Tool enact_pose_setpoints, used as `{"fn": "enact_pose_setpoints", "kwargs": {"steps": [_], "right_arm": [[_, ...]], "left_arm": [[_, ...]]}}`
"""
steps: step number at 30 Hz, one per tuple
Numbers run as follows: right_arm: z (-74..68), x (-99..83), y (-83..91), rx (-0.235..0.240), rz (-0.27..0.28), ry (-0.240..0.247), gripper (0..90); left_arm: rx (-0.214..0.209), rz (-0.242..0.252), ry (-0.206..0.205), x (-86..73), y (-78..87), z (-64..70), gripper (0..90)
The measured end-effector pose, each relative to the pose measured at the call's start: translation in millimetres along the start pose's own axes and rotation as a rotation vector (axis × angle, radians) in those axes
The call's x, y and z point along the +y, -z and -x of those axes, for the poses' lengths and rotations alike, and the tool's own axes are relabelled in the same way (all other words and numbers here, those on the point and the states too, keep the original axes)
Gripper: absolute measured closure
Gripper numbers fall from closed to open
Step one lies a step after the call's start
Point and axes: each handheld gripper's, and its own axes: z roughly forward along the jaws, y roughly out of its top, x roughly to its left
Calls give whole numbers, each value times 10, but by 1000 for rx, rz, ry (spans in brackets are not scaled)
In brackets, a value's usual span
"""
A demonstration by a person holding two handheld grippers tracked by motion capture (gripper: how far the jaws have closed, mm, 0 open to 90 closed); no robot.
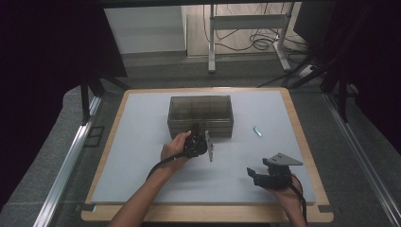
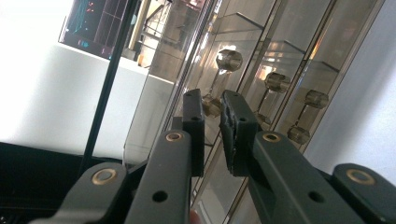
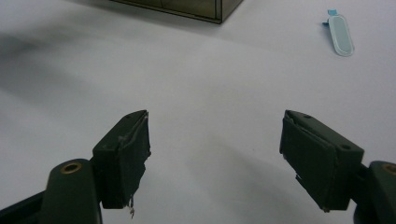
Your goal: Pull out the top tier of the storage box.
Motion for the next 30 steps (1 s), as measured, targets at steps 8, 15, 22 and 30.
{"fn": "enact_pose_setpoints", "kwargs": {"steps": [8, 15, 22, 30], "right_arm": [[4, -2, -2, -1, 0, 1, 238], [2, -1, 1, -2, 0, 1, 238], [17, -1, 12, -4, 5, -2, 238], [7, -3, 1, -4, 1, -1, 238]], "left_arm": [[11, 5, -11, -8, 15, 20, 815], [24, 10, -26, -15, 29, 44, 816], [45, 16, -49, -24, 41, 76, 817], [58, 49, -53, -10, 122, 87, 900]]}}
